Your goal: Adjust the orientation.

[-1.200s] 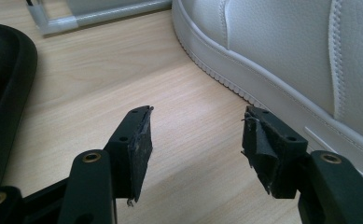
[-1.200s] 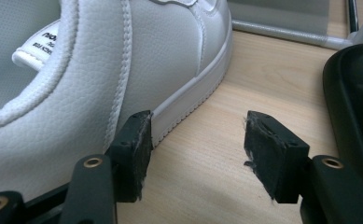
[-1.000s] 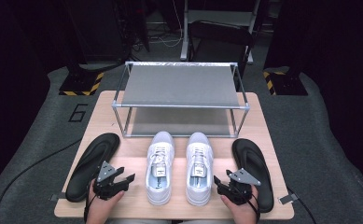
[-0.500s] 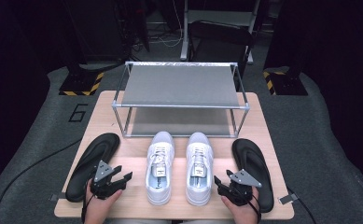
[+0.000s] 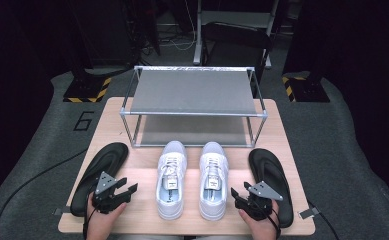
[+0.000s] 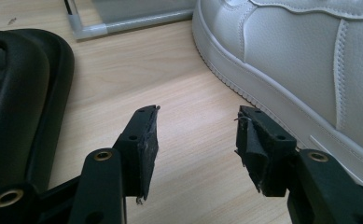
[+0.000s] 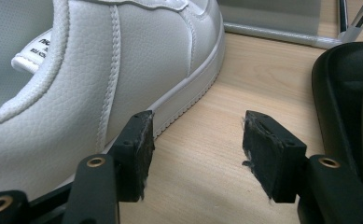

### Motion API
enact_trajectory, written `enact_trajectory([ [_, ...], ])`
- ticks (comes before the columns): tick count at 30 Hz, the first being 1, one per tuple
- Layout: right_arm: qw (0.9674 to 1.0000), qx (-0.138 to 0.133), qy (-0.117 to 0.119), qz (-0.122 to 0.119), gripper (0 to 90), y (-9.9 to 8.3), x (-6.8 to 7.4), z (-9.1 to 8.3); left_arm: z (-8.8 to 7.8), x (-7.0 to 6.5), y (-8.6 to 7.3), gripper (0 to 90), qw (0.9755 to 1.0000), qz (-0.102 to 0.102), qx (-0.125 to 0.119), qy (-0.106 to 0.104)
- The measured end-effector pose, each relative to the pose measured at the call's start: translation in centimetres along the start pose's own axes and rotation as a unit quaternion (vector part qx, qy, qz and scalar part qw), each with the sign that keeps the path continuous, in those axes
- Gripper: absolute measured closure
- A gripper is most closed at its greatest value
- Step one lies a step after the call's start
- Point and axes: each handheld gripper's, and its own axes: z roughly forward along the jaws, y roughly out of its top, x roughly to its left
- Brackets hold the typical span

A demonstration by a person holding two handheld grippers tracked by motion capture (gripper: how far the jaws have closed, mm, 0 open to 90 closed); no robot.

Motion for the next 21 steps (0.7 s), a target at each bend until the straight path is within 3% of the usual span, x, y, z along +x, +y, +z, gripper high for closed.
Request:
enact_trajectory([
  [3, 1.0, 0.0, 0.002, 0.001, 43.2, 0.0, 0.0, 0.0, -0.3, 0.3, 0.2, 51.4, 1.0, -0.001, 0.01, -0.001],
  [10, 1.0, -0.002, -0.003, -0.001, 42.9, 0.0, 0.1, 0.0, -0.9, 0.7, 0.6, 53.8, 0.9999, 0.001, 0.005, 0.015],
  [15, 1.0, -0.002, -0.002, 0.001, 43.0, 0.0, 0.0, -0.1, -1.4, 1.1, 0.8, 57.1, 0.9997, -0.004, -0.003, 0.022],
  [21, 1.0, -0.005, -0.003, 0.003, 43.2, 0.0, -0.1, -0.1, -2.0, 2.3, 0.9, 59.3, 0.9988, -0.019, -0.001, 0.045],
])
